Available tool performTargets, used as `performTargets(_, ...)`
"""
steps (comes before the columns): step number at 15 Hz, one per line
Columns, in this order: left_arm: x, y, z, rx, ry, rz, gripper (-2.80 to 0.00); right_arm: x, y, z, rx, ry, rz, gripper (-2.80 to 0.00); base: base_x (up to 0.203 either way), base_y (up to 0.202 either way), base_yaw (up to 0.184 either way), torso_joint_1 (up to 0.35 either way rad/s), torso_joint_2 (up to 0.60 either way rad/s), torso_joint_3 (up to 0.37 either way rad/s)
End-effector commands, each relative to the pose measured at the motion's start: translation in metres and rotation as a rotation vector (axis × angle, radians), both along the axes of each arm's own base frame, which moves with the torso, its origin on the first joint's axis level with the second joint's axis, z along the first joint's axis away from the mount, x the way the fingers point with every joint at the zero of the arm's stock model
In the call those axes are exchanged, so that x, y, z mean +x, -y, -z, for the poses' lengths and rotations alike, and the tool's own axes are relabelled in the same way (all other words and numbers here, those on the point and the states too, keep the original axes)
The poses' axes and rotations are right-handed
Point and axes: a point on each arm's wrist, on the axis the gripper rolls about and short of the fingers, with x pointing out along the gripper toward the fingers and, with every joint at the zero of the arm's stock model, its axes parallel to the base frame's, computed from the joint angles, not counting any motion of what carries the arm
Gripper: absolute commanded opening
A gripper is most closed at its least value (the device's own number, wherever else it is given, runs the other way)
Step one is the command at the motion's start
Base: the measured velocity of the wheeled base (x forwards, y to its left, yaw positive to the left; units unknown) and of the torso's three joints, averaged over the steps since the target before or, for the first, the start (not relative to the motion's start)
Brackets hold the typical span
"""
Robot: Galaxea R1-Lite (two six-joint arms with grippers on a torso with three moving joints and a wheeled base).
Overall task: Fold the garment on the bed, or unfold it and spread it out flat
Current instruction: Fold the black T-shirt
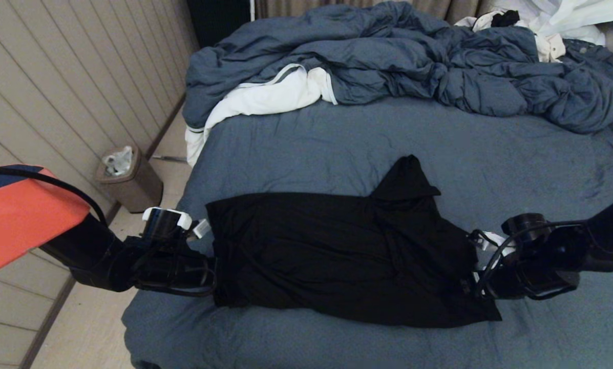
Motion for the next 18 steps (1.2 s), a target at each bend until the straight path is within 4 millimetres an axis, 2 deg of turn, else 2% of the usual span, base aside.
performTargets(1, 0.001, 0.000, 0.001, -0.007, -0.005, -0.006, -2.80, 0.002, -0.009, 0.000, 0.014, -0.005, -0.006, -2.80, 0.000, 0.000, 0.000, 0.000, 0.00, 0.000)
performTargets(8, -0.002, 0.004, -0.003, -0.026, -0.019, -0.016, -2.80, -0.001, -0.011, -0.002, 0.016, 0.006, -0.002, -2.80, 0.000, 0.000, 0.000, 0.000, 0.00, 0.000)
performTargets(13, -0.016, 0.003, -0.006, -0.025, -0.046, -0.004, -2.80, -0.015, -0.013, -0.008, 0.011, 0.001, -0.008, -2.80, 0.000, 0.000, 0.000, 0.000, 0.00, 0.000)
performTargets(16, -0.032, -0.001, -0.011, -0.021, -0.057, 0.000, -2.80, -0.030, -0.013, -0.015, 0.003, 0.005, -0.017, -2.80, 0.000, 0.000, 0.000, 0.000, 0.00, 0.000)
performTargets(18, -0.047, -0.001, -0.008, -0.009, -0.091, 0.015, -2.80, -0.044, -0.015, -0.015, -0.006, -0.005, -0.039, -2.80, 0.000, 0.000, 0.000, 0.000, 0.00, 0.000)
